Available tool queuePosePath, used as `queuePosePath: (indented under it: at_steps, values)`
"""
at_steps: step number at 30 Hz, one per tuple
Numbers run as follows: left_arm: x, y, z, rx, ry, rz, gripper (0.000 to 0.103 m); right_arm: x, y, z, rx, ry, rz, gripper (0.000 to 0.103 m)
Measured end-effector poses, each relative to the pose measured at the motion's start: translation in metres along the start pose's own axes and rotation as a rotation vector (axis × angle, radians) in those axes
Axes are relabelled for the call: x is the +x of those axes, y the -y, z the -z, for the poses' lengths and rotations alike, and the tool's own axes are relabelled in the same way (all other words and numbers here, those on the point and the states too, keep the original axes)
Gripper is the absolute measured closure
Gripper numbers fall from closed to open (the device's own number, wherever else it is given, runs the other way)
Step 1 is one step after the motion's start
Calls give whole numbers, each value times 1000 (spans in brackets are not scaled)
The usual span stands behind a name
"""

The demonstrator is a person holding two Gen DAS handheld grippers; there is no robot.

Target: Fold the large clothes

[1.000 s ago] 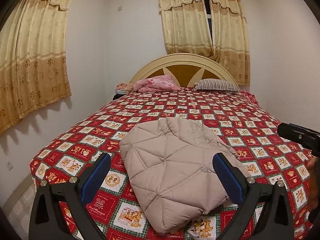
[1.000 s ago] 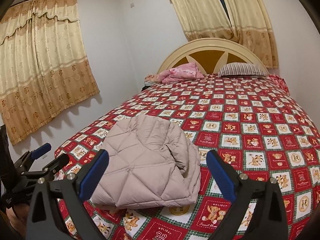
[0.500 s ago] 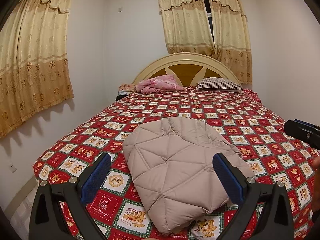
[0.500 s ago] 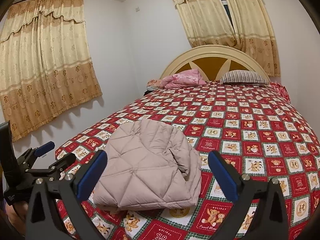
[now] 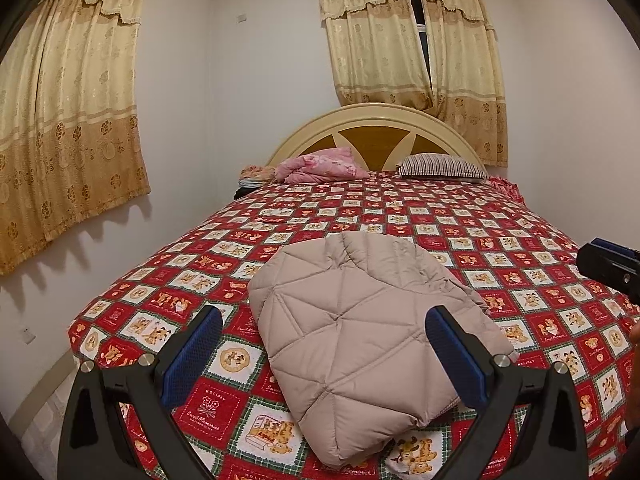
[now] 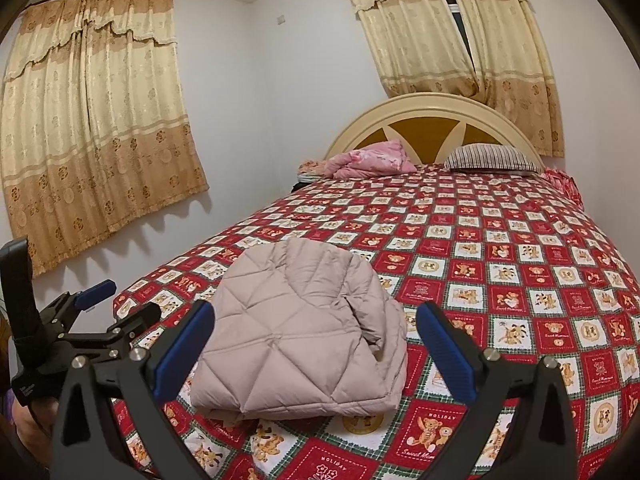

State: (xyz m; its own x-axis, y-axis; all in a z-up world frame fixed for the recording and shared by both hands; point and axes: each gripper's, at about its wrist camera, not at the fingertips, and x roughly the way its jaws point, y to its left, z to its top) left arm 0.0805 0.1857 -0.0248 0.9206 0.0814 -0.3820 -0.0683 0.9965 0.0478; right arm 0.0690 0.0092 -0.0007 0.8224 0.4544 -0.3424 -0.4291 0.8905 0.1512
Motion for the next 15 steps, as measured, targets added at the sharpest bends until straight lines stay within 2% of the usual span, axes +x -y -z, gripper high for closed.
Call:
queuePosePath:
  at_steps: [8,15]
  values:
    - [5,0,3,-6,-22,-14,1,0,-2,3,-14,-12,-10,0]
    - [2,6,6,28,7,-25,1,0,0,4,-12,-20,-11,0]
